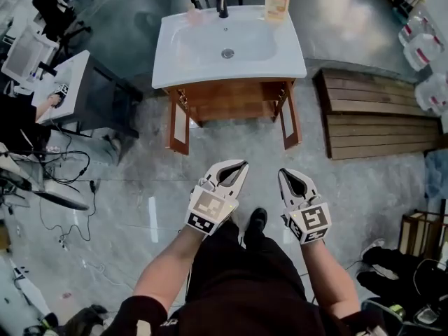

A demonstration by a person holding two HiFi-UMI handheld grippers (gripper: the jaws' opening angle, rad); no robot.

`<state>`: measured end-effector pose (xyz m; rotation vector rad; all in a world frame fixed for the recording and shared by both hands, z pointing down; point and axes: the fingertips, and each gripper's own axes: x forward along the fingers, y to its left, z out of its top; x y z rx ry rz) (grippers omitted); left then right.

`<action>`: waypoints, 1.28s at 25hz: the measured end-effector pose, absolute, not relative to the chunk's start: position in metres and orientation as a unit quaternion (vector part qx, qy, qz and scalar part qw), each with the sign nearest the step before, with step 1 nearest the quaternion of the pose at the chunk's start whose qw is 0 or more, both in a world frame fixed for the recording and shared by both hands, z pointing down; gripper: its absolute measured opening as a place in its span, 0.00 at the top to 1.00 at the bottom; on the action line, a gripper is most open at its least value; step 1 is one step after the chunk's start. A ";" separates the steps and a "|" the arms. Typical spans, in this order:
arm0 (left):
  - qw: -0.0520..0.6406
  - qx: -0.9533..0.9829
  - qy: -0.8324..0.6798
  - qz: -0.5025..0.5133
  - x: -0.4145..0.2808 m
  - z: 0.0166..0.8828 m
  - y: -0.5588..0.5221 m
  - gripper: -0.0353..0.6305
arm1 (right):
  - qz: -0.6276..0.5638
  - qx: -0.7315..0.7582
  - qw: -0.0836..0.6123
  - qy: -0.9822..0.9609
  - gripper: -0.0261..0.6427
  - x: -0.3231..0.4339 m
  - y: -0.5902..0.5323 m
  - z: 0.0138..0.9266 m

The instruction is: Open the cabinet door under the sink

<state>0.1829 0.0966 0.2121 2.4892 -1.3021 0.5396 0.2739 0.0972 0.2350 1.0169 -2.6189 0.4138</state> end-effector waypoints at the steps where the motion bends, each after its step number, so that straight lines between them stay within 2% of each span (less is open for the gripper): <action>1: 0.140 0.859 -0.459 0.181 0.173 0.202 0.102 0.92 | 0.138 0.349 0.148 -0.915 0.94 0.267 0.102 0.222; 6: 0.139 0.836 -0.506 0.163 0.113 0.158 0.123 0.92 | 0.114 0.325 0.134 -0.929 0.91 0.225 0.117 0.168; 10: 0.134 0.814 -0.546 0.148 0.052 0.128 0.134 0.92 | 0.092 0.322 0.129 -0.933 0.79 0.187 0.123 0.137; 17: 0.115 0.799 -0.577 0.128 -0.024 0.080 0.164 0.92 | 0.084 0.350 0.077 -0.930 0.74 0.145 0.128 0.091; 26: 0.099 0.775 -0.618 0.091 -0.060 0.052 0.170 0.92 | 0.061 0.323 0.066 -0.942 0.73 0.124 0.129 0.065; 29: 0.090 0.761 -0.637 0.082 -0.061 0.047 0.167 0.92 | 0.050 0.317 0.047 -0.946 0.81 0.134 0.122 0.048; 32: 0.097 0.752 -0.648 0.070 -0.052 0.042 0.164 0.92 | 0.033 0.310 0.045 -0.949 0.83 0.150 0.112 0.033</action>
